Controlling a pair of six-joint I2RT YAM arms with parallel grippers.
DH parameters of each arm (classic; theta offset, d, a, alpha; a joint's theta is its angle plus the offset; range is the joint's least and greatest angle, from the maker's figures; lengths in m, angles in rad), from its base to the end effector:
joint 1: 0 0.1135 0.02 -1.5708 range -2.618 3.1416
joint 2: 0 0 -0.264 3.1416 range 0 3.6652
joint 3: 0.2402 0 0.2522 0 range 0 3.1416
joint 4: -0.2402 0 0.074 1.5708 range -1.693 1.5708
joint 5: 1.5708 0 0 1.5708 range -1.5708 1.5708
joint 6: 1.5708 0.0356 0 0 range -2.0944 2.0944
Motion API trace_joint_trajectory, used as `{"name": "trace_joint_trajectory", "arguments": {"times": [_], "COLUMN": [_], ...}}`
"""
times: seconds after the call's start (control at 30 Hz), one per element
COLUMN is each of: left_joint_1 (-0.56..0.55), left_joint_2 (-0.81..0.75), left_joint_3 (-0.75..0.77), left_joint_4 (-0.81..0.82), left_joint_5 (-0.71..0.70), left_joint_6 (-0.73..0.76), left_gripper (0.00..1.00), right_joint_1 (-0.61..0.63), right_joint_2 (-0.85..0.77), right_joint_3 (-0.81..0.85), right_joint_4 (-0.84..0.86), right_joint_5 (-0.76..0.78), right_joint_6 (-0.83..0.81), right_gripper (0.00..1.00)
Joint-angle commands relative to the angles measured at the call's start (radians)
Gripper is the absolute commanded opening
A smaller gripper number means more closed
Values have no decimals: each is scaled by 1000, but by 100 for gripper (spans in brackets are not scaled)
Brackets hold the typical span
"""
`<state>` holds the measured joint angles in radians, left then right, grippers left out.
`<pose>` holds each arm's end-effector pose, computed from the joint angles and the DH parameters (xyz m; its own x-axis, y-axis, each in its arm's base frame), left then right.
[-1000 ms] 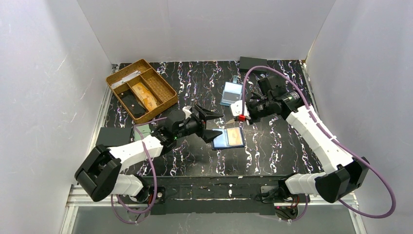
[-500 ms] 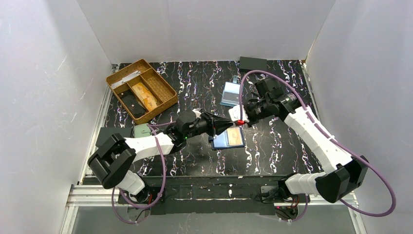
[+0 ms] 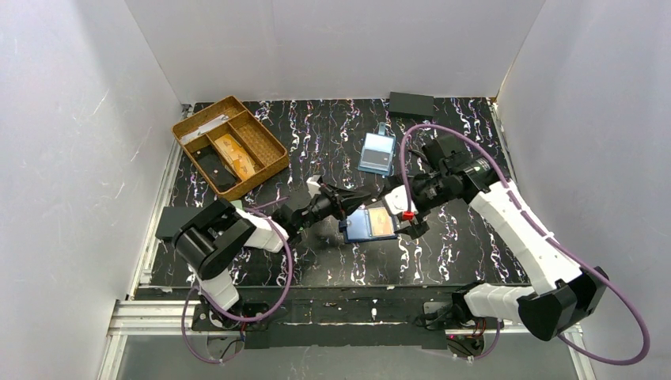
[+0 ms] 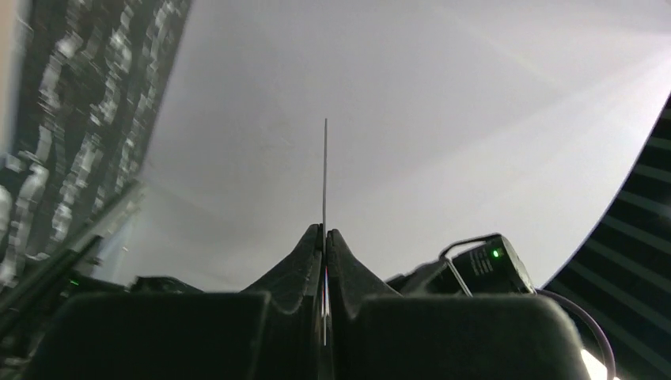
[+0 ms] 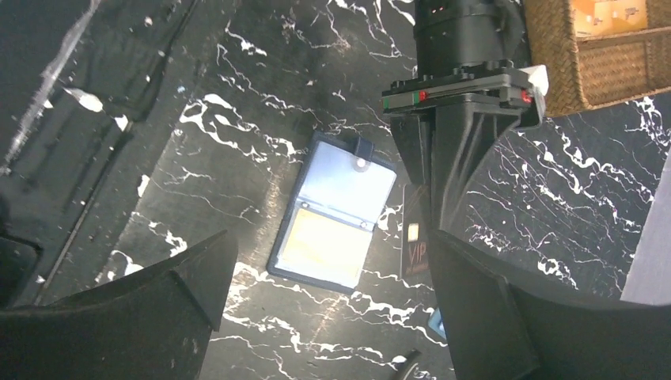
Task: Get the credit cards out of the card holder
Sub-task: Place the credit card in the storage box.
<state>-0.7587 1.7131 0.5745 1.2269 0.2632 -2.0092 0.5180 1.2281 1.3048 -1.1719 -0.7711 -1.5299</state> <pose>0.2277 -0.2286 0.1871 -0.7989 -0.4473 0.4021 -0.3039 -0.2767 -0.9116 0.1758 0.1288 0.3523 0.6002 -0.4827 -0.6378 -0.7976 -0.4208 -0.4322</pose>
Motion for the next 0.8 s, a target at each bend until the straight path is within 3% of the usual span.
{"name": "trace_joint_trajectory", "arguments": {"times": [0.0,0.13,0.2,0.3,0.37,0.5,0.77], "left_joint_1": [93,140,151,151,152,152,189], "left_joint_2": [20,-50,-152,-284,-357,-508,-729], "left_joint_3": [-39,-33,-20,-16,-43,-110,-131], "left_joint_4": [191,39,-198,-475,-526,-559,-742], "left_joint_5": [119,257,288,282,277,260,202], "left_joint_6": [210,477,707,1028,1164,1364,1549], "left_gripper": [0,0,0,0,0,0,0], "right_joint_1": [-49,-94,-99,-112,-192,-339,-375], "right_joint_2": [-63,-80,-80,-92,-111,-119,-122], "right_joint_3": [-18,-63,-102,-207,-287,-389,-511], "right_joint_4": [-30,26,76,284,393,542,661], "right_joint_5": [-146,-214,-225,-231,-347,-470,-441], "right_joint_6": [150,315,393,618,699,837,878], "right_gripper": [98,98,98,98,98,98,99]}}
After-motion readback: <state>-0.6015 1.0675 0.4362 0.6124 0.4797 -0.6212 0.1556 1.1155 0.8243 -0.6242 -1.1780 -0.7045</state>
